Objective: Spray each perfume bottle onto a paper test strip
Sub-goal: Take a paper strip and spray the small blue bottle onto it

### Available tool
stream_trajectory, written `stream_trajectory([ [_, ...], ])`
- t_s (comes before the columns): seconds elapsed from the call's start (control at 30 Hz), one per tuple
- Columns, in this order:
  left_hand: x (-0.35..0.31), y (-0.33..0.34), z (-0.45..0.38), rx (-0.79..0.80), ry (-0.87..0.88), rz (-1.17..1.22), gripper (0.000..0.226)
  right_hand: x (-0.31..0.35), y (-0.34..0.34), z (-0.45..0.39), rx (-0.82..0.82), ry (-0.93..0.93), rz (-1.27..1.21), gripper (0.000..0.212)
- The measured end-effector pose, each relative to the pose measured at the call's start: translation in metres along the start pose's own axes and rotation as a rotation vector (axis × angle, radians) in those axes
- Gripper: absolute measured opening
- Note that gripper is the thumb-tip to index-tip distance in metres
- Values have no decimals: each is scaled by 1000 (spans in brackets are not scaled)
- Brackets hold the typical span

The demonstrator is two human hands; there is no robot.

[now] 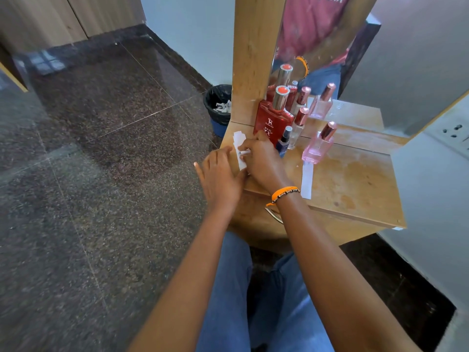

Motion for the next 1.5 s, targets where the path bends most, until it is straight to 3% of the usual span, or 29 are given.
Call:
stream_trajectory([
  [0.17,-2,0,0,-1,-18,8,47,1,1,3,-118,60,-186,28],
  [0.33,-2,1,-1,9,-26,13,50,1,3,7,-123,132,-390,30],
  [0.53,-2,-3,-4,8,51,46,47,6,-4,22,-258,97,-494,23],
  [0.67,-12,-14,2,-44,136,302,33,7,-16,39,-339,62,-514,27],
  [0.77,-27,-21,6,7,12,556,24,3,-22,54,-333,97,-540,34],
  [0.9,-40,-18,9,127,-131,671,18,-6,-26,72,-291,152,-630,32],
  [1.07,-39,-9,11,170,-293,745,24,-23,-28,72,-440,279,-564,19],
  [1.23,-38,-7,10,171,-256,712,20,-31,-25,46,-454,309,-368,31],
  [1.5,-42,-9,13,196,-194,619,22,-36,-27,49,-467,262,-336,9],
])
Point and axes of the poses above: each hand's wrist, its own z-axis away from the middle knuckle, its own y-axis out of the palm, x = y × z, the point moved 1 cm from there along -z, towards the middle knuckle, and after that the axes turned 5 degrees about z, right-handed, at the moved point
